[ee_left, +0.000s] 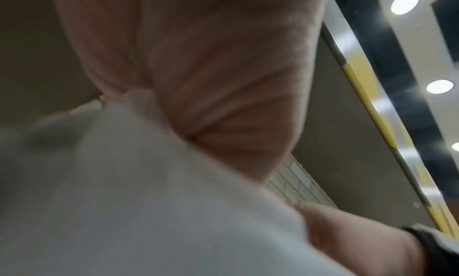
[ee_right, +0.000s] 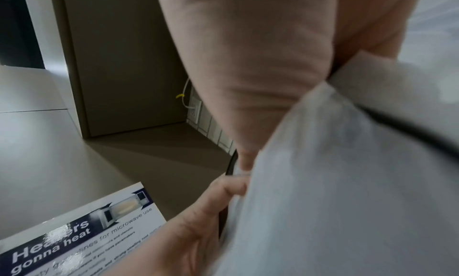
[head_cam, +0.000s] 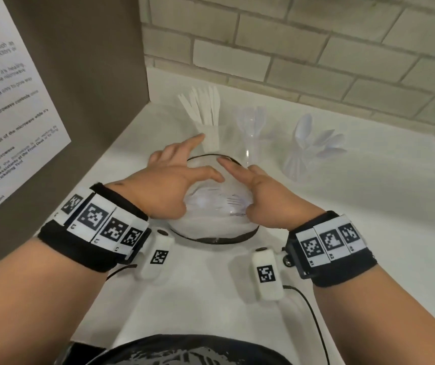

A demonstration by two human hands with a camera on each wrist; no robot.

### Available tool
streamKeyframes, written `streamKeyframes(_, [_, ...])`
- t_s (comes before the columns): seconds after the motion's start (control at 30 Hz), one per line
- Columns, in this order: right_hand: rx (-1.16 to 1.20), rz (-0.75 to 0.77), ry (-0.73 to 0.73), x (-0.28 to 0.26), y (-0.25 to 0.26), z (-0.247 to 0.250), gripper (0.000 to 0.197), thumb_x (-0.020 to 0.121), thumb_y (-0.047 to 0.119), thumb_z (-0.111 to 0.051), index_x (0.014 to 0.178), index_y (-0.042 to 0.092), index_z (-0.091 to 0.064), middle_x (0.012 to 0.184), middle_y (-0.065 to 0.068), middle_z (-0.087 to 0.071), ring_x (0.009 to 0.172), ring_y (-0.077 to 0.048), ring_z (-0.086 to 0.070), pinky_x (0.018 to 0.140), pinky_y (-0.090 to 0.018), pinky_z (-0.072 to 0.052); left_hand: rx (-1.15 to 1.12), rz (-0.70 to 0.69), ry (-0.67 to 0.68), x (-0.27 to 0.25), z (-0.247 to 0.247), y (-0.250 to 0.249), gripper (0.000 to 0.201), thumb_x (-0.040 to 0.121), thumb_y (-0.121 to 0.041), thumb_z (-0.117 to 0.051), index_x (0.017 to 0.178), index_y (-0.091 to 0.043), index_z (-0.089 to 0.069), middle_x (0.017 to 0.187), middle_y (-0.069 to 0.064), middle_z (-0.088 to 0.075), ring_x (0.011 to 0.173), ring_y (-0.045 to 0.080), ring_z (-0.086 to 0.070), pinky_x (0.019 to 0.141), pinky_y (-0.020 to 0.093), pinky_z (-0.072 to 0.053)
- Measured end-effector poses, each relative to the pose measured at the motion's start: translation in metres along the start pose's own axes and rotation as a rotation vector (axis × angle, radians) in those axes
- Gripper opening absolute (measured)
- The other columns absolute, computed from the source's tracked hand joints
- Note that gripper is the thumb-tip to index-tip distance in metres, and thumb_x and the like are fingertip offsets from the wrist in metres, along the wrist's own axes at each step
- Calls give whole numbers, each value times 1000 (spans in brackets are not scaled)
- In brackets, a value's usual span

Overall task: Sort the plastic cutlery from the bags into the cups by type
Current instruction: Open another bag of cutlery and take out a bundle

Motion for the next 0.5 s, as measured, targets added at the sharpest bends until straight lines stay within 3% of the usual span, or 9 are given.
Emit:
streamKeyframes(0.07, [-67,58,72,3,1,2,101,76,-8,-51,145,55,-12,110,0,-42,94,-14,-53,74,-12,-44,38,-88,-53,5,3,-8,68,72,-14,-65,124,-55,-47,156,-9,2,140,17,-8,114,38,-14])
streamKeyframes(0.13, [-111,33,6,9,-5,7,89,77,-6,-54,140,52,-32,119,1,-42,100,-17,-51,85,-18,-44,-83,-88,-35,12,1,-10,61,80,-7,-59,132,-39,-50,147,-3,-28,129,21,-37,106,30,-32])
streamKeyframes(0.2, [-163,25,-370,14,-9,15,57,77,5,-65,118,45,-63,130,1,-42,107,-21,-45,96,-25,-39,-155,66,4,18,-3,-7,59,86,-2,-49,142,-20,-41,134,5,-43,114,24,-51,96,29,-42])
streamKeyframes(0.23, [-188,60,-607,15,-9,19,37,76,13,-71,102,39,-73,123,0,-47,105,-25,-44,96,-30,-40,-183,167,-3,21,-4,-4,54,88,-2,-47,140,-11,-39,130,11,-46,108,27,-54,91,31,-45])
streamKeyframes(0.3, [-240,129,-939,9,1,22,10,75,22,-73,82,27,-78,94,-1,-51,90,-27,-51,77,-32,-44,-251,340,-56,21,-4,-3,32,89,-3,-46,121,1,-45,113,15,-51,92,26,-53,75,30,-44])
streamKeyframes(0.33, [-242,122,-971,6,9,22,8,77,28,-71,81,24,-77,85,0,-52,84,-26,-55,69,-29,-43,-298,397,-87,20,-4,-6,17,90,-3,-46,106,1,-48,101,13,-52,86,24,-51,68,29,-42])
streamKeyframes(0.37, [-217,54,-892,5,14,19,18,79,39,-68,86,24,-75,83,0,-58,81,-25,-60,65,-26,-43,-363,432,-100,16,-4,-11,3,91,-3,-46,93,-4,-49,91,10,-51,84,23,-50,63,28,-41])
streamKeyframes(0.43, [-192,-186,-525,7,16,5,53,78,66,-57,107,23,-67,94,1,-66,90,-21,-64,67,-28,-48,-558,467,-90,11,-8,-21,15,91,-7,-52,79,-13,-47,83,4,-53,85,23,-55,68,27,-48])
streamKeyframes(0.5, [-95,-303,-253,11,12,-9,62,77,65,-60,118,18,-55,94,3,-64,95,-20,-63,69,-28,-47,-826,514,-19,8,-11,-28,18,90,-14,-61,77,-16,-49,88,5,-60,87,24,-64,78,33,-56])
Point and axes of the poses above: each hand's wrist, its own x-axis towards the middle knuckle, its own z-axis out of the back of the hand, y = z × x, the point moved 2 cm from there along x, towards the middle knuckle
